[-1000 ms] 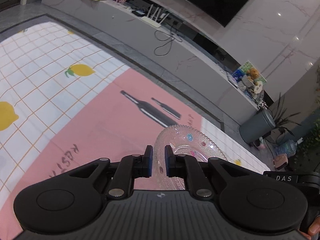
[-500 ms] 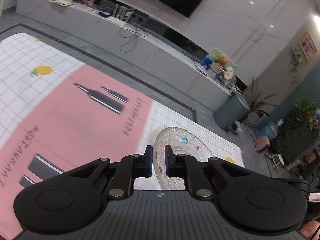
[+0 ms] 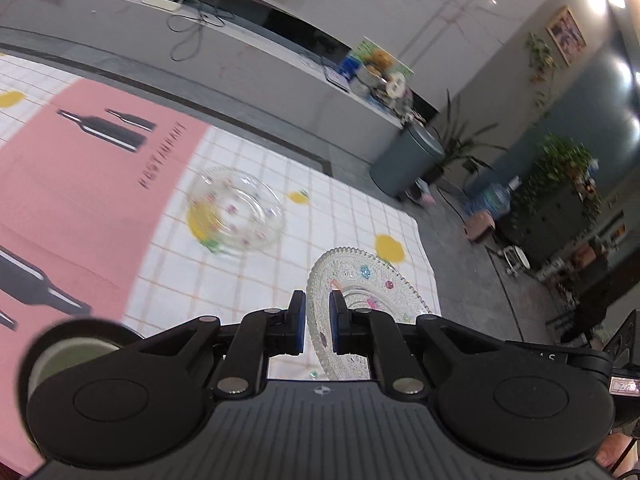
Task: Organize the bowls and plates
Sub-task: 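Carry the glass plate with both grippers and lower it onto the painted plate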
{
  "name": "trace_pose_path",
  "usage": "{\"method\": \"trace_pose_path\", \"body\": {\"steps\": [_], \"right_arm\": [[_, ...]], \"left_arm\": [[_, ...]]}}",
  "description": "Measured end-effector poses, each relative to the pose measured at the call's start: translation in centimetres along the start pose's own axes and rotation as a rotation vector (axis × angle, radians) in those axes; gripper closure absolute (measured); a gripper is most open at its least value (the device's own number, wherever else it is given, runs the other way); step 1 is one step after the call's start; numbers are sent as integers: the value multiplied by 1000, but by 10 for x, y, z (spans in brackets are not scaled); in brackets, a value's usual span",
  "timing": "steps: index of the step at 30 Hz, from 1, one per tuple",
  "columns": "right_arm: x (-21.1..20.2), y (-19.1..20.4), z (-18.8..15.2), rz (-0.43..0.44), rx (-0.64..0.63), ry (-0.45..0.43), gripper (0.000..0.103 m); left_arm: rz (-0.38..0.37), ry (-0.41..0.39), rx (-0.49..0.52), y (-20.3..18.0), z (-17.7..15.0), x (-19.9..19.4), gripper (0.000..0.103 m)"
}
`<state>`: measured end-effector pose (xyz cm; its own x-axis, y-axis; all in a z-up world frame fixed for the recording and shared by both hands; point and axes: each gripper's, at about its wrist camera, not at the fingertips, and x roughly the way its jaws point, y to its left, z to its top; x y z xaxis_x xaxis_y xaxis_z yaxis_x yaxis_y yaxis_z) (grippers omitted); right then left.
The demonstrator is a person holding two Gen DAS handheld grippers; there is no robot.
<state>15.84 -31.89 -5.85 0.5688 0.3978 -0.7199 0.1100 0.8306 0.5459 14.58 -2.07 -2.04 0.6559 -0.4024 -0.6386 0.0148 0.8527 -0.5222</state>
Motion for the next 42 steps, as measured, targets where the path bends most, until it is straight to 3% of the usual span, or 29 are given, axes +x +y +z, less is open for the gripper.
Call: {"method": "trace_pose_path", "body": {"steps": [15, 32, 42], "right_arm": [[-10, -78, -28, -76, 80, 11, 96], [39, -118, -53, -106, 71, 79, 96], [49, -108, -58, -158, -47, 53, 96]], "left_arm": [[-24, 116, 35, -16, -55, 40, 90], [57, 196, 61, 3, -97, 76, 90], [112, 218, 145, 0, -110, 84, 90]]}}
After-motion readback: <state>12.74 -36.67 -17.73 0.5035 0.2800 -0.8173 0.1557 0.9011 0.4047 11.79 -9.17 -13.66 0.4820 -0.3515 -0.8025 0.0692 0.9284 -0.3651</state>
